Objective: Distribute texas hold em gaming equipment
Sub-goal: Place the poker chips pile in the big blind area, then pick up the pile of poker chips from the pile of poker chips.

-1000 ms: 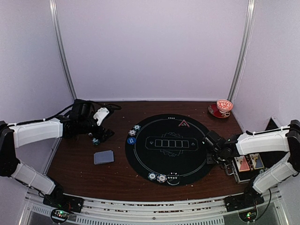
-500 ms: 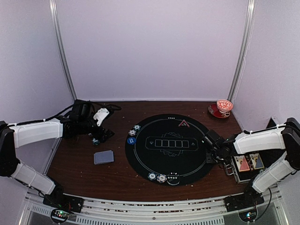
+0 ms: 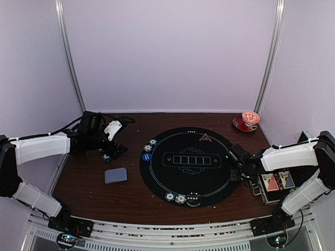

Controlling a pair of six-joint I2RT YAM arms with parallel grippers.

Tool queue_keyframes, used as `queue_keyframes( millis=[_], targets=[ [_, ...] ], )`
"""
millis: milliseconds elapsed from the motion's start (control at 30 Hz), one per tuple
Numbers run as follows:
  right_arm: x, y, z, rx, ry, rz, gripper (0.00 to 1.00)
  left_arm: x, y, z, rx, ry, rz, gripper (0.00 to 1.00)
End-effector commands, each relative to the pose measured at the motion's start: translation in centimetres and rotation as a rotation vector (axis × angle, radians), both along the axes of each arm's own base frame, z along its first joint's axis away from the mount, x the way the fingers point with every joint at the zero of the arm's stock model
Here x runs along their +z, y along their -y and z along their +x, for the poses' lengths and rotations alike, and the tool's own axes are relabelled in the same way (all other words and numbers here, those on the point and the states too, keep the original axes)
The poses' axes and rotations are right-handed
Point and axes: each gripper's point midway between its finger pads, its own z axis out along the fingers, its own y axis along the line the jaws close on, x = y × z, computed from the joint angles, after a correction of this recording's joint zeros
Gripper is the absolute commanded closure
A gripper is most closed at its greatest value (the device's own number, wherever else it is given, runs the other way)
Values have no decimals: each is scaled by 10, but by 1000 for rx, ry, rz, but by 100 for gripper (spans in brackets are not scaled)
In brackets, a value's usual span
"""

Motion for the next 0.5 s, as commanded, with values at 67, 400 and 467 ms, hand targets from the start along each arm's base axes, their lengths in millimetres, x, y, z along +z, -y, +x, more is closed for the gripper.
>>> queue_keyframes(
  millis=[67,400,467],
  targets=[
    [8,-2,3,3,3,14,32,14,-1,5,12,48,-34,2],
    [81,-42,22,102,161,137,12,15,-10,11,55,60,-19,2],
    [99,-53,26,139,200,153,9,14,-13,14,68,57,-16,2]
  ],
)
